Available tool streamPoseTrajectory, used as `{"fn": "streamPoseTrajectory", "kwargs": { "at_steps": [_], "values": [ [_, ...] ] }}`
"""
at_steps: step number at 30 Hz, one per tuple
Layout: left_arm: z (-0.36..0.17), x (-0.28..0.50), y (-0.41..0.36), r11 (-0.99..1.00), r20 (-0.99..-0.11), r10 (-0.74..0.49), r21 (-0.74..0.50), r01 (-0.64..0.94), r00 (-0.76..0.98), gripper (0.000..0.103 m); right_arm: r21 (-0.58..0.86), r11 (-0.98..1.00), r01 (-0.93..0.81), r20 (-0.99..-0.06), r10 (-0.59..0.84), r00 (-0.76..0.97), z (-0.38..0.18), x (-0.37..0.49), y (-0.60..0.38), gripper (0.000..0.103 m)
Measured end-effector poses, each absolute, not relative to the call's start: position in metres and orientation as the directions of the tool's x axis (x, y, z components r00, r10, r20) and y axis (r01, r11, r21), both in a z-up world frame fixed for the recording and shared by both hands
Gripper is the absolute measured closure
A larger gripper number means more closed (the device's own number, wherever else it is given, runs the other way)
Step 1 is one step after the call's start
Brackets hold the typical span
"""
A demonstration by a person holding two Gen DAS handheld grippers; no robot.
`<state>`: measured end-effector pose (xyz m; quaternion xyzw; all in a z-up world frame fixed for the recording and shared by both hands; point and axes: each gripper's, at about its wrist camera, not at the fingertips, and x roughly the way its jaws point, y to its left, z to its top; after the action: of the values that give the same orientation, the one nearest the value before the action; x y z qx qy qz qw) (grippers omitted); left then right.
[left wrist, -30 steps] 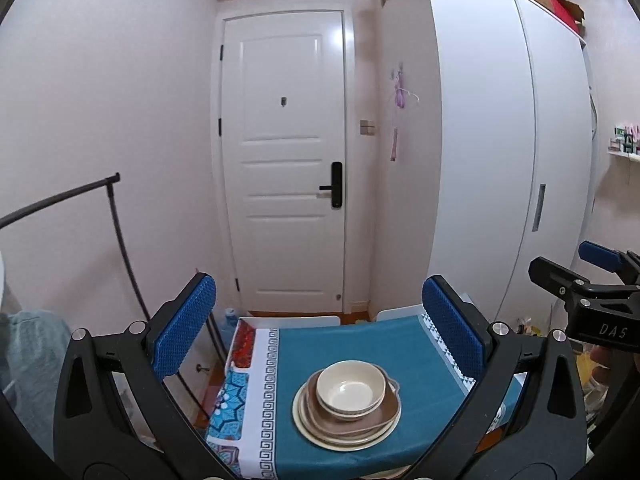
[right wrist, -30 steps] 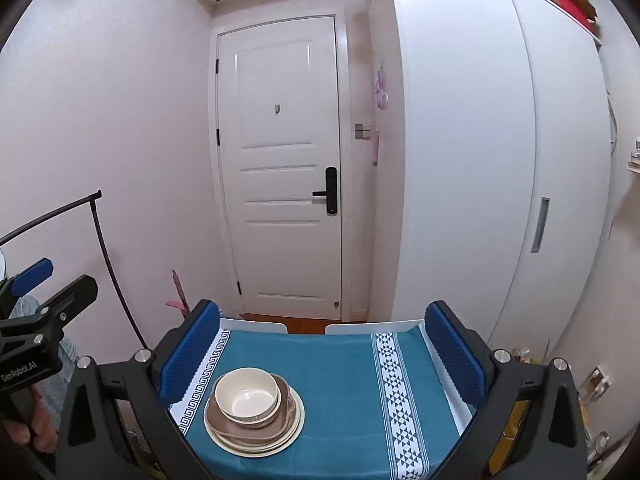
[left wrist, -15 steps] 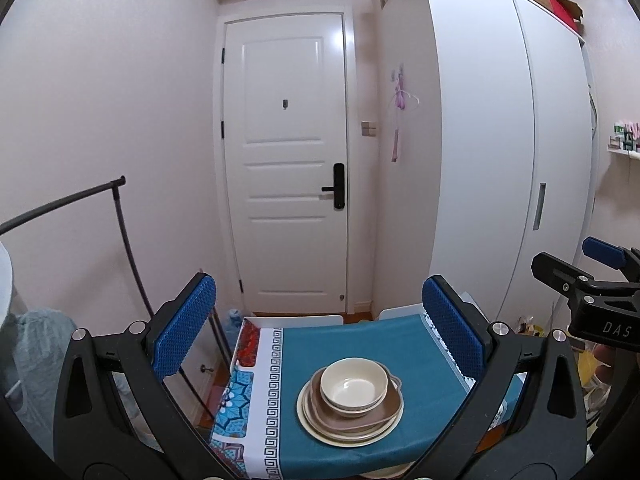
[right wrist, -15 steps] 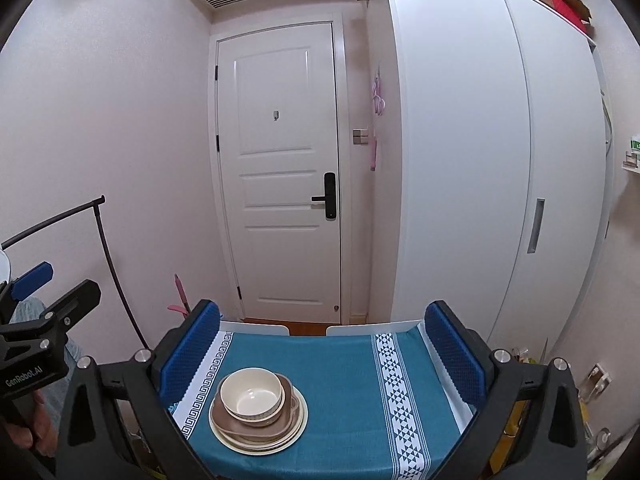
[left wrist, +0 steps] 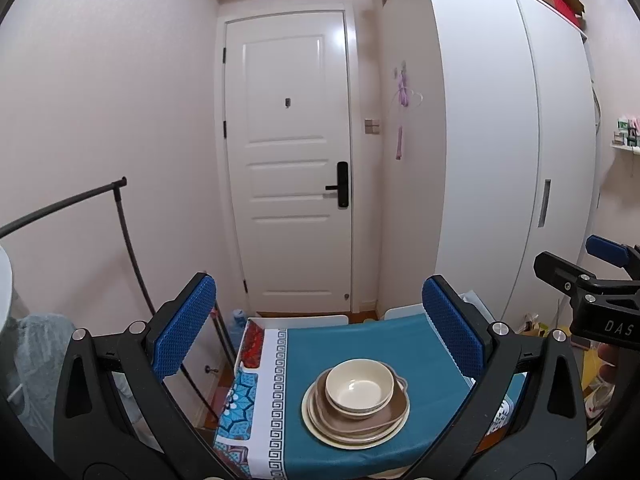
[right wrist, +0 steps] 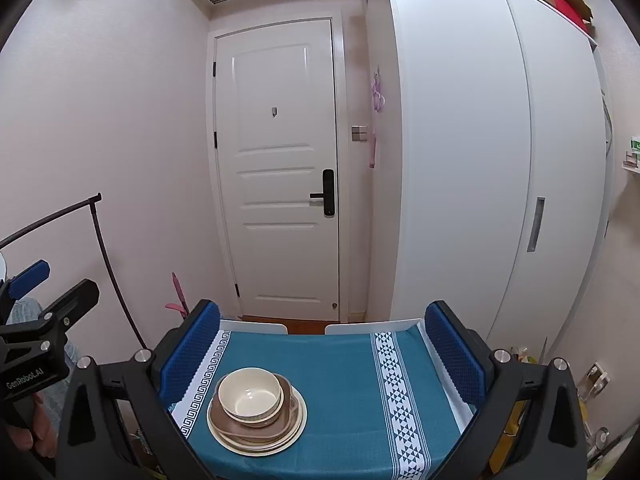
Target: Organize plates and bowls
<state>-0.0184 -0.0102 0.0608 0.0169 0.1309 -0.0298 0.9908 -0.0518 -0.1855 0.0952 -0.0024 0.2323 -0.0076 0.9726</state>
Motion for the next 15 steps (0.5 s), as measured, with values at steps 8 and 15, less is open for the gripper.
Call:
{"fn": "streamPoseTrajectory", "kwargs": {
  "at_steps": [8, 15],
  "values": [
    [0.0612, -0.0133, -0.0081, 0.998, -0.269, -0.055, 0.024, 0.063, 0.961, 0.000, -0.010, 1.000, 0.026, -0.453, -0.028, 0.891, 0.0939, -0.0487, -0.1845, 0.001],
    [0.0608, -0.0106, -0.0059, 0.998, -0.265, -0.047, 0.026, 0.056, 0.963, 0.000, -0.015, 0.999, 0.030, -0.454, -0.034, 0.891, 0.0935, -0.0459, -0.1841, 0.001]
  ]
}}
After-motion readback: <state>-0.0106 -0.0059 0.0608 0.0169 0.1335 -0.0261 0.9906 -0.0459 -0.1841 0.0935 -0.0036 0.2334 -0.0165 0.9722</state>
